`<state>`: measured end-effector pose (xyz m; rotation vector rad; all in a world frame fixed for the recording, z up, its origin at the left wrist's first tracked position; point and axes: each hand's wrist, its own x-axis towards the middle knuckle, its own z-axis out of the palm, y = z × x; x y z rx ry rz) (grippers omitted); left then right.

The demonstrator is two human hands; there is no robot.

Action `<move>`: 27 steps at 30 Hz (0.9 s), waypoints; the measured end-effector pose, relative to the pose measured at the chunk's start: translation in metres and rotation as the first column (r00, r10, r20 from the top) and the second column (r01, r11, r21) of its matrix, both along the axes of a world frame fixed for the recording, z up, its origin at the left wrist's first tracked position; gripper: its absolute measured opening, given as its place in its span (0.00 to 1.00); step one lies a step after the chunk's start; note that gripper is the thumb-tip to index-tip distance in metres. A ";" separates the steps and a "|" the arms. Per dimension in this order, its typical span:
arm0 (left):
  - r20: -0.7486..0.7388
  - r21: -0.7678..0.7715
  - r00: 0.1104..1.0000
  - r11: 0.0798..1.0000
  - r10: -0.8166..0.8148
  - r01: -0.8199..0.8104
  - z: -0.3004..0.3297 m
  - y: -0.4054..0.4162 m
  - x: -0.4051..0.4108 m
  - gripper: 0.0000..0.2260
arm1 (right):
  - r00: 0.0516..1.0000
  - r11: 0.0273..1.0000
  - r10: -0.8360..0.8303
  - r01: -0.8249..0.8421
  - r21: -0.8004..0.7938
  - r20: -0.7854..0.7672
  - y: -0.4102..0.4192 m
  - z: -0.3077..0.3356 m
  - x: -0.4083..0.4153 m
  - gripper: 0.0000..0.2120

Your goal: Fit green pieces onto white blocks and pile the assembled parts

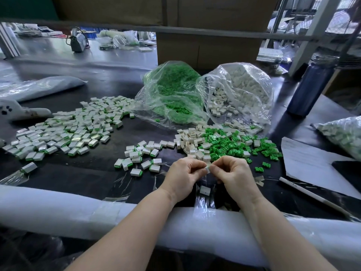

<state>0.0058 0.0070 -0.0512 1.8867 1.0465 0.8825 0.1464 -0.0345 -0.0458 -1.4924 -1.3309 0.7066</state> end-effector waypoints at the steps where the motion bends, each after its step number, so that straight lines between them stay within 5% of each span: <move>1: 0.010 0.000 1.000 1.000 0.006 -0.006 0.000 0.000 0.000 0.08 | 1.000 1.000 -0.004 0.004 0.002 -0.020 0.000 0.000 0.000 0.08; 19: 0.116 -0.070 0.993 0.998 0.017 -0.008 0.006 -0.004 0.001 0.05 | 0.931 0.992 0.126 -0.125 0.025 -0.342 -0.001 0.001 -0.001 0.04; 27: 0.185 -0.092 0.982 0.994 -0.048 0.066 0.006 -0.004 0.001 0.08 | 0.934 0.970 0.229 -0.244 -0.022 -0.274 0.001 0.002 -0.004 0.12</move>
